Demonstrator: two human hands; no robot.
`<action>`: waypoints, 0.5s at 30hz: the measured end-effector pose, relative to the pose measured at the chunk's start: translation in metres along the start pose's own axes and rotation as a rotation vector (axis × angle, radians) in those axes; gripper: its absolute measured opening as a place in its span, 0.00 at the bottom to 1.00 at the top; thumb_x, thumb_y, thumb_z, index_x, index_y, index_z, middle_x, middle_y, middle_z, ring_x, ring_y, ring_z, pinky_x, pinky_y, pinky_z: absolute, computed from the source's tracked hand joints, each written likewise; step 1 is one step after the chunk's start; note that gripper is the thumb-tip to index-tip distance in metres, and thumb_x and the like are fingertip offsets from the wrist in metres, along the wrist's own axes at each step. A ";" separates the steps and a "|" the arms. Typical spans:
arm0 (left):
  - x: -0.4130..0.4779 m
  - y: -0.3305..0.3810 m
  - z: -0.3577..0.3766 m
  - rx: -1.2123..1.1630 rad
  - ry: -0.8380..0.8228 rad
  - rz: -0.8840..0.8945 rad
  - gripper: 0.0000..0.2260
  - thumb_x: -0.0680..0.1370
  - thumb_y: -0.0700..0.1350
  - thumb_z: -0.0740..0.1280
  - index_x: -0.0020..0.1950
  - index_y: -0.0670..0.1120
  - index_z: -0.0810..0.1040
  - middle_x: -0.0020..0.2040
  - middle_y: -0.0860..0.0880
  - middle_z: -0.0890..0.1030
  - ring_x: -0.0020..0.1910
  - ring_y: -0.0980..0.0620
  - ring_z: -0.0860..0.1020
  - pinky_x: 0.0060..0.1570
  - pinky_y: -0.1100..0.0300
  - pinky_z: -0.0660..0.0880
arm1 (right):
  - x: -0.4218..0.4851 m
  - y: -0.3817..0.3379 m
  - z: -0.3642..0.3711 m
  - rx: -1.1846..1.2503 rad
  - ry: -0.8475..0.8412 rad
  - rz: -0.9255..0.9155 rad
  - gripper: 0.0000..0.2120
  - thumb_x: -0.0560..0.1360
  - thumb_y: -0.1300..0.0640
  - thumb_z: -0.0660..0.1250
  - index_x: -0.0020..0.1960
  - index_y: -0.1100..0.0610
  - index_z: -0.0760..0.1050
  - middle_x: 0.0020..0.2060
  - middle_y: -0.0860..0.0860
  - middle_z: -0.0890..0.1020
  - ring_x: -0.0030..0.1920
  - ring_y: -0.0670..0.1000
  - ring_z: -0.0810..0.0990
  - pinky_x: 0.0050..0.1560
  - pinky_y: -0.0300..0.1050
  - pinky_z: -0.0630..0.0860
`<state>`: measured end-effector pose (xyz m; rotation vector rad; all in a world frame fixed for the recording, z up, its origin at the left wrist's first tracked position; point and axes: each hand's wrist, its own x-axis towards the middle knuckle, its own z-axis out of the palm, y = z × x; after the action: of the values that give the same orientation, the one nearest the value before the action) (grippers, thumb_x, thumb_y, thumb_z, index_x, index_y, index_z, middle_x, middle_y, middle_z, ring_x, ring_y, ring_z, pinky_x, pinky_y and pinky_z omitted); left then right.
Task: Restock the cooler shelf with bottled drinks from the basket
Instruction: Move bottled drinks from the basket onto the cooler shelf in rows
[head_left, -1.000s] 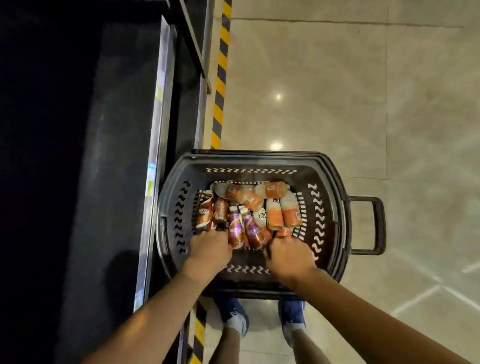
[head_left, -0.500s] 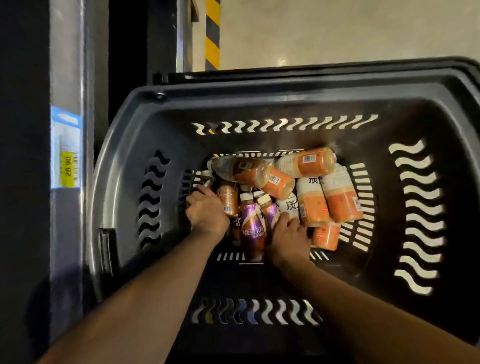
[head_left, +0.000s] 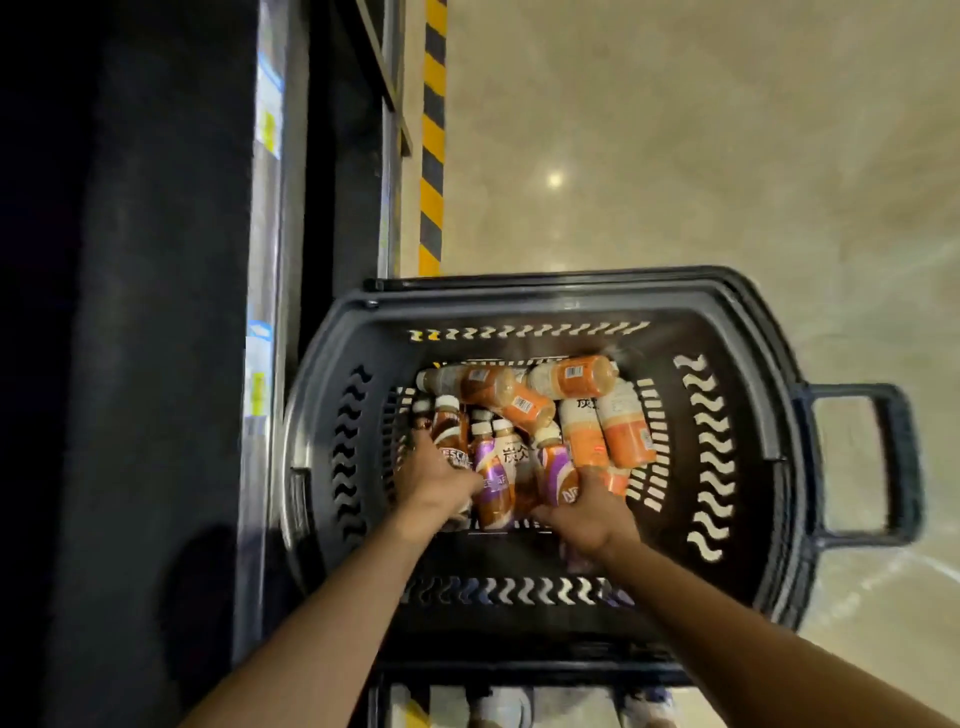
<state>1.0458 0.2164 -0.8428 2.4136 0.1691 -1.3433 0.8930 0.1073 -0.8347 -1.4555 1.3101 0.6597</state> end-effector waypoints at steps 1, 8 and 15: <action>-0.027 0.009 -0.009 -0.073 -0.031 0.007 0.37 0.62 0.40 0.79 0.67 0.49 0.65 0.54 0.48 0.78 0.54 0.44 0.79 0.56 0.44 0.78 | -0.025 -0.009 -0.015 0.051 0.013 -0.014 0.23 0.69 0.49 0.76 0.58 0.45 0.68 0.47 0.45 0.78 0.49 0.50 0.79 0.53 0.51 0.78; -0.240 0.093 -0.089 -0.373 -0.079 0.079 0.34 0.66 0.36 0.77 0.68 0.45 0.67 0.54 0.47 0.79 0.54 0.48 0.78 0.53 0.57 0.73 | -0.215 -0.103 -0.133 0.211 0.072 -0.130 0.20 0.68 0.54 0.76 0.55 0.50 0.72 0.47 0.49 0.83 0.45 0.48 0.81 0.50 0.45 0.74; -0.451 0.154 -0.198 -0.550 -0.058 0.305 0.32 0.68 0.36 0.74 0.68 0.48 0.66 0.52 0.50 0.78 0.49 0.54 0.78 0.46 0.60 0.75 | -0.430 -0.178 -0.219 0.151 0.090 -0.347 0.20 0.68 0.55 0.75 0.57 0.51 0.72 0.46 0.52 0.83 0.45 0.53 0.82 0.50 0.51 0.80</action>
<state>1.0037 0.1828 -0.3291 1.8518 0.1269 -1.0578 0.9010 0.0482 -0.3236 -1.5524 1.1106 0.2647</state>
